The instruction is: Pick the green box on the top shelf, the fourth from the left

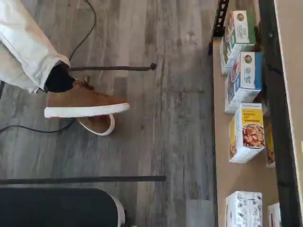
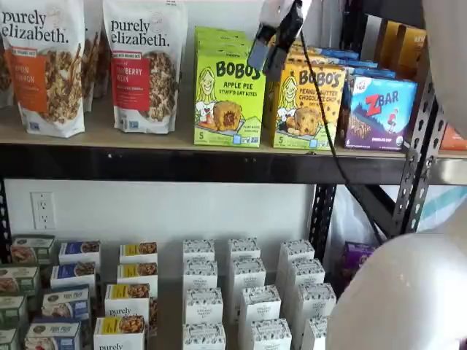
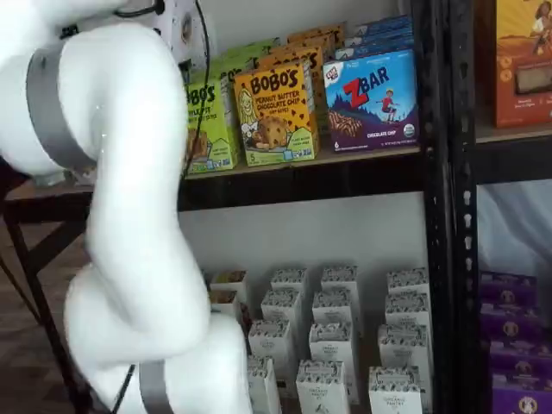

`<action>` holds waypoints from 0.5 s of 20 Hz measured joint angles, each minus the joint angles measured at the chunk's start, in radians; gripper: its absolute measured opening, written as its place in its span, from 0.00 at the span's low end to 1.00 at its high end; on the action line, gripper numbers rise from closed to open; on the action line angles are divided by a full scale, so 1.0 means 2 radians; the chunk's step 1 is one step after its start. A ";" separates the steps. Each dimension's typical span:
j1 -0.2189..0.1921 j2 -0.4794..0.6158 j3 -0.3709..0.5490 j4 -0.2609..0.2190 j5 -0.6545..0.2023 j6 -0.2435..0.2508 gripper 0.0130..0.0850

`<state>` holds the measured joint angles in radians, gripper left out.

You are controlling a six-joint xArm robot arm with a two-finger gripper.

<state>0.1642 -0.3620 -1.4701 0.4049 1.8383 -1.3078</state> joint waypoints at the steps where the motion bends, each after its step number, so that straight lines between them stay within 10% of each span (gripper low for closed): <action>1: 0.002 -0.003 0.003 -0.003 -0.006 0.001 1.00; 10: 0.006 -0.019 0.024 -0.004 -0.047 0.003 1.00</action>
<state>0.1767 -0.3997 -1.4228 0.3967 1.7447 -1.3026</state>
